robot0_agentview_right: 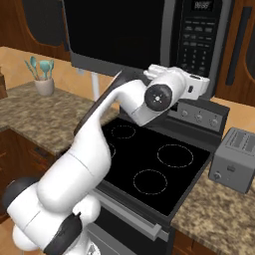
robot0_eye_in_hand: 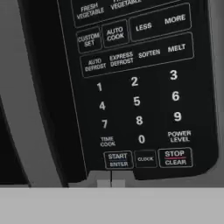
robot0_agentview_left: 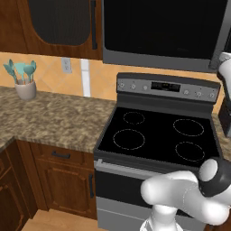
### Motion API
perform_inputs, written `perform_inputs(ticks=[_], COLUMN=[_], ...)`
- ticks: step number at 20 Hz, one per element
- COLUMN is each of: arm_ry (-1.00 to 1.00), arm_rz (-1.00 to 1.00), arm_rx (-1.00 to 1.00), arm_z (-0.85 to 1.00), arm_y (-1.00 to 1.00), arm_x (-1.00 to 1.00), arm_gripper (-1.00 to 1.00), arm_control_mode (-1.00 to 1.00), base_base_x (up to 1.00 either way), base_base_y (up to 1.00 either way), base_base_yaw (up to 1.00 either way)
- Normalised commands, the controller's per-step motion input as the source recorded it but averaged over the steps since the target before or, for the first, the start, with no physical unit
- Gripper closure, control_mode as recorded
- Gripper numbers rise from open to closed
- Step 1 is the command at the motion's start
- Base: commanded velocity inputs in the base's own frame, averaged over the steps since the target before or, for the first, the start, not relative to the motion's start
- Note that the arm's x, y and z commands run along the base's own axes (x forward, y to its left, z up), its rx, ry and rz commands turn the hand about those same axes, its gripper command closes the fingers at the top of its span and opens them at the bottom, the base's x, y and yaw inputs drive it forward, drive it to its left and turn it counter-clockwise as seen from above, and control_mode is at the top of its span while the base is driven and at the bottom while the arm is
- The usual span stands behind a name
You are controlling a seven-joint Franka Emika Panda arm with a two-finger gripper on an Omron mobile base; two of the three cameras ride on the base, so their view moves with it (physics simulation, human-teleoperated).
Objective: Pick the onion from the sink and place it in the bowl. Then pick the bowl and place it in the microwave. Then close the microwave door and press the start button.
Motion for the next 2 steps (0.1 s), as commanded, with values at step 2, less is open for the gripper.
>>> perform_inputs(ticks=[2], arm_ry=[-0.15], arm_rz=[0.0], arm_rx=[0.0], arm_z=[0.0], arm_y=[0.5], arm_x=[-1.0], arm_gripper=[1.0], arm_control_mode=[-1.0], base_base_x=[0.0], base_base_y=[0.0], base_base_yaw=[0.0])
